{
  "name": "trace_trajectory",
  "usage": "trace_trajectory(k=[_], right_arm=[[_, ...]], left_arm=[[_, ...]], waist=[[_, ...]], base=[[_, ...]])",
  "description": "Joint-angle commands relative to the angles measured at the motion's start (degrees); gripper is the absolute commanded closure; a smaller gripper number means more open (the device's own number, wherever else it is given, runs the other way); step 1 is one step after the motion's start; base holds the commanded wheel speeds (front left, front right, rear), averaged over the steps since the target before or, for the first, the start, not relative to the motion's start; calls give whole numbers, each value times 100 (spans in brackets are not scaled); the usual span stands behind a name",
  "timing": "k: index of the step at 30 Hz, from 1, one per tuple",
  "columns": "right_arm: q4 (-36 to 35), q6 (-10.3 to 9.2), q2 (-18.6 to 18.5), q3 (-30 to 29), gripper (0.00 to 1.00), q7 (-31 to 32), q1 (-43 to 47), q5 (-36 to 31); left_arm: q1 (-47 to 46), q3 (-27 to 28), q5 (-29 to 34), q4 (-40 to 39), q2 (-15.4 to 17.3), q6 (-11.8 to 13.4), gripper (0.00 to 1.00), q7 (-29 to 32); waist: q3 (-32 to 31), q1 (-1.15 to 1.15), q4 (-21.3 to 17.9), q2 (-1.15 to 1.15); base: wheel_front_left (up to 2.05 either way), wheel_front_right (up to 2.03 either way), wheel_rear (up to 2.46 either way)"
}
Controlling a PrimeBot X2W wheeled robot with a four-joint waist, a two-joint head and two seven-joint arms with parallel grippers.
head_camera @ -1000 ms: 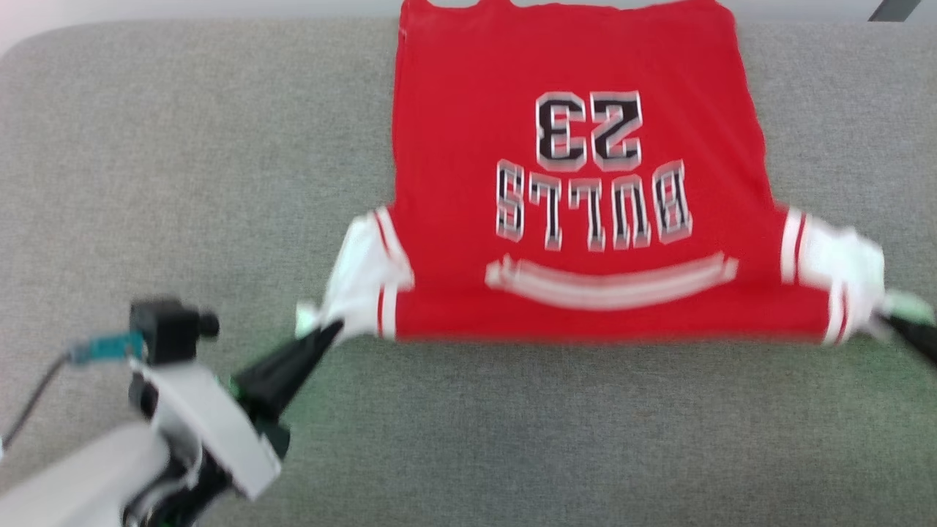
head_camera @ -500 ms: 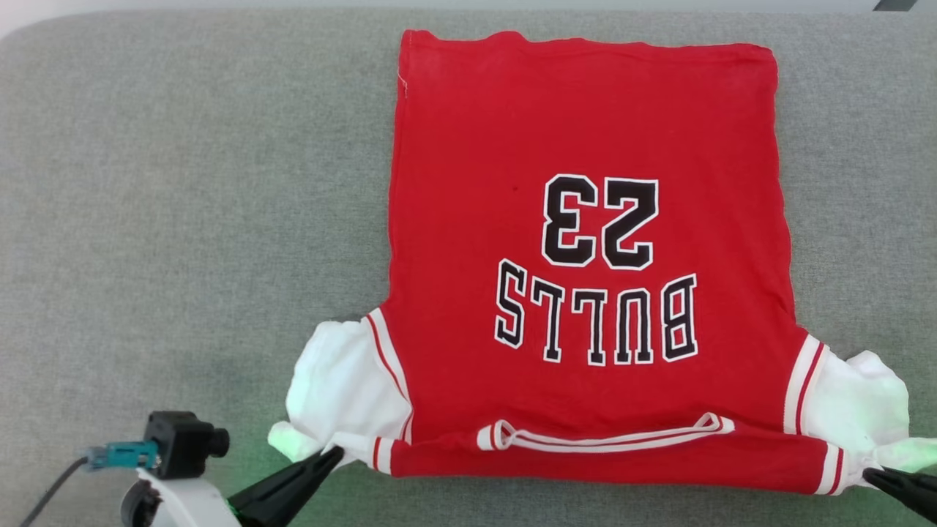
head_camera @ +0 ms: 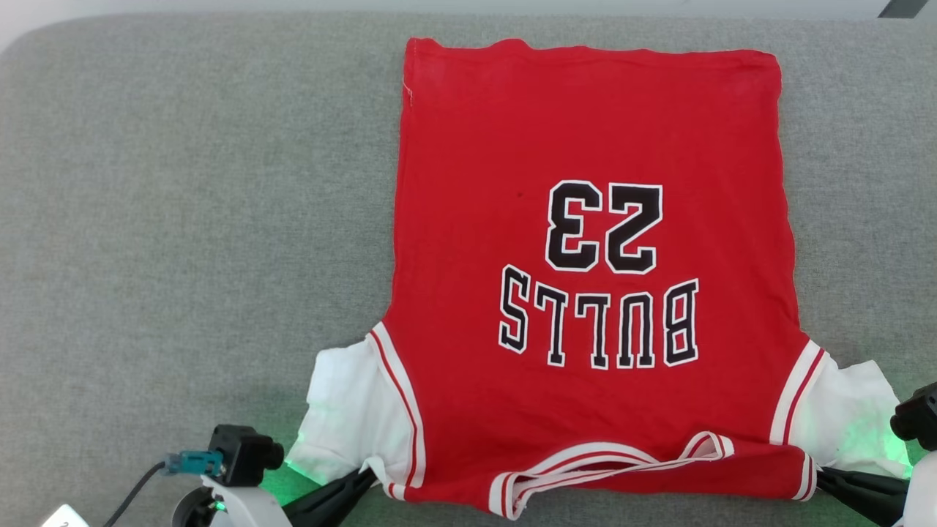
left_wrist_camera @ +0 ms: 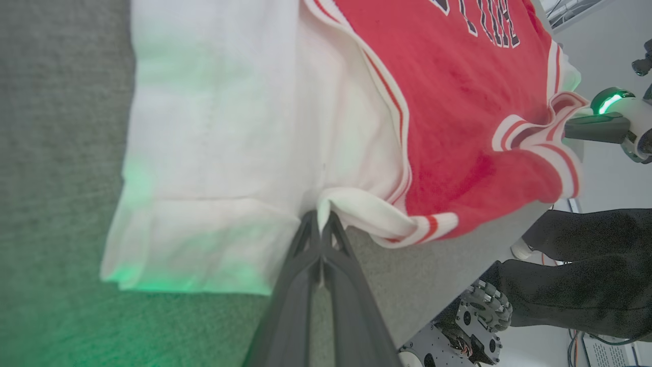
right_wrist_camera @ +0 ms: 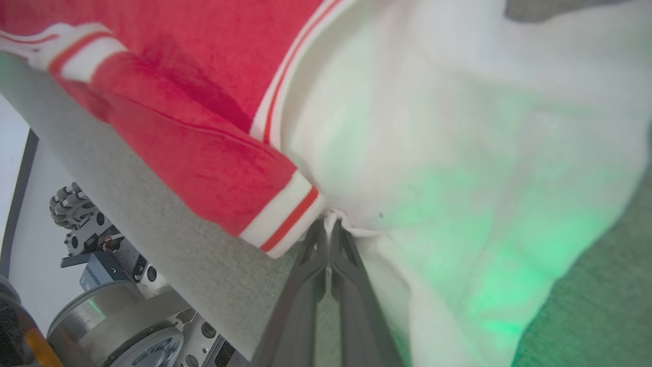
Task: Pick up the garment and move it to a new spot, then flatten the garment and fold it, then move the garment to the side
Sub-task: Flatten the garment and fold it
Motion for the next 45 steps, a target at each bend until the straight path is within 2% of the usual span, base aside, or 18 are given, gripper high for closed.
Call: trace_trajectory(k=[1,3,4,5,6,9,12,18,20,22,24,28,34,36,41,45], right_arm=[[141,-26,230,28,100,35,147,-64],[251,-37,358,-92,100,-58,202,-177],[307,-38,395,-186,67,-114,190,-232],[349,-50,410,-281,12,-163,186,-304],[358,-61,391,-363,0,-201,181,-384],[144,-61,162,-661,0,-256,230,-537],[-363,-21,-253,-1009,0,-318,408,-471],[-1423,-17,-1438,-1945,0,-357,490,192],[-1425,-17,-1627,-2287,0,-300,351,504],[-1125,-18,-1758,-2654,0,-208,142,649],[-759,-18,-1725,-2932,0,13,-130,666],[7,-17,-970,-3314,0,685,-950,327],[1699,-17,724,-3347,0,2263,-2673,-819],[2311,-17,1124,-3334,0,2830,-3149,-1087],[3585,-17,1789,-3478,0,3876,-4106,-1577],[4383,-17,2103,-3599,0,4415,-4666,-1923]], left_arm=[[18,-55,4,124,-116,-19,100,12],[18,-46,10,256,-190,-58,100,-36],[19,-50,29,309,-215,-74,100,-51],[26,-50,33,354,-240,-87,100,-68],[37,-44,29,385,-265,-96,100,-81],[82,3,-4,377,-305,-144,100,-157],[133,39,-14,288,-285,-196,100,-212],[97,114,107,32,-257,-207,100,-293],[25,117,184,-40,-274,-181,100,-301],[-86,99,256,-107,-350,-172,100,-240],[-227,86,338,-127,-437,-189,100,-185],[-507,94,463,-65,-640,-248,100,-104],[-816,20,606,58,-919,-320,100,-42],[-906,1,648,99,-1004,-337,100,-37],[-1060,-95,668,235,-1236,-357,100,-14],[-1116,-197,682,330,-1370,-344,100,-40]], waist=[[10,0,8,0],[21,0,0,0],[29,0,-11,0],[33,0,-26,0],[33,0,-40,0],[31,0,-84,0],[6,0,-89,0],[6,0,-14,0],[39,0,46,0],[109,0,167,0],[202,0,298,0],[467,0,532,0],[883,0,851,0],[1023,0,966,0],[1329,0,1251,0],[1507,0,1371,0]], base=[[0,0,0],[0,0,0],[0,0,0],[0,0,0],[0,0,0],[0,0,0],[0,0,0],[0,0,0],[0,0,0],[0,0,0],[0,0,0],[0,0,0],[0,0,0],[0,0,0],[0,0,0],[0,0,0]])
